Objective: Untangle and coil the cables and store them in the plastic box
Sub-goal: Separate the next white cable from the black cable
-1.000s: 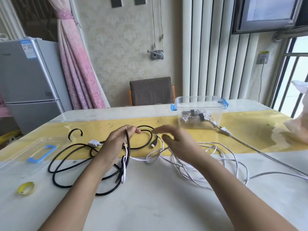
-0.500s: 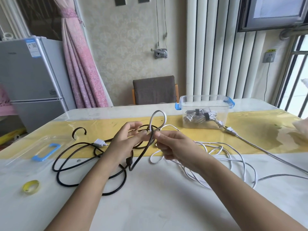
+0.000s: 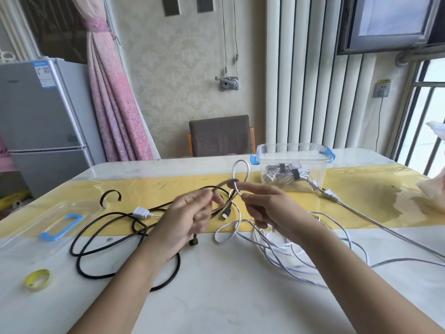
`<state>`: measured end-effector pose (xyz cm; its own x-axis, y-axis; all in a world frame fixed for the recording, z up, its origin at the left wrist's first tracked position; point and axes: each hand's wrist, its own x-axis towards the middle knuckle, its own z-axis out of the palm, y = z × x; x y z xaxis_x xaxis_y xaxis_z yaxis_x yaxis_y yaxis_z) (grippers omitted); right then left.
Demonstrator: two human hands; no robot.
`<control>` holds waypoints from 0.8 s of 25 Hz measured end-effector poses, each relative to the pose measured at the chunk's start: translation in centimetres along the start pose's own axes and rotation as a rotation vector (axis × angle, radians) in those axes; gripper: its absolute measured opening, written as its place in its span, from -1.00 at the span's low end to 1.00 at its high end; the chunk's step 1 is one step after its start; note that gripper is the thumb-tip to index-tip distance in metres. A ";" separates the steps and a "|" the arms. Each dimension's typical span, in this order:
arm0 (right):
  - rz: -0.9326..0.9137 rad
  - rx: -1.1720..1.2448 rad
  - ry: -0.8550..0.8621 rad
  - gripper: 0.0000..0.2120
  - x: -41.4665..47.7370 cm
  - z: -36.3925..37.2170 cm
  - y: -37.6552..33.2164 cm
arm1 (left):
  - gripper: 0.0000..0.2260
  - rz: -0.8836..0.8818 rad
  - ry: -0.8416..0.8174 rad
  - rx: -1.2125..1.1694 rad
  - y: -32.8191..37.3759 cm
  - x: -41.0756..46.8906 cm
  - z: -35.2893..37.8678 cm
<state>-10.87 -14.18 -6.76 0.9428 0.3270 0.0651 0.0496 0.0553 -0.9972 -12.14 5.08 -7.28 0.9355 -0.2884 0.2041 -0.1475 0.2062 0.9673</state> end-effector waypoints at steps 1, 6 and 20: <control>-0.010 -0.029 0.044 -0.74 0.1 -0.6 -0.2 | -0.75 0.049 0.076 -0.110 0.6 0.0 -0.8; -0.208 -0.789 0.578 -0.77 0.2 -3.7 -0.9 | -0.76 0.262 0.411 -0.415 2.7 0.0 -5.2; 0.229 -1.532 0.579 -0.68 -0.4 -4.5 0.6 | -0.69 -0.035 1.070 0.880 0.4 0.6 -9.8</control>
<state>-9.69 -18.55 -7.52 0.9483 -0.1952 0.2502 -0.1716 -0.9786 -0.1133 -8.46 14.11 -8.25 0.6721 0.6515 0.3520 0.1031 -0.5531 0.8267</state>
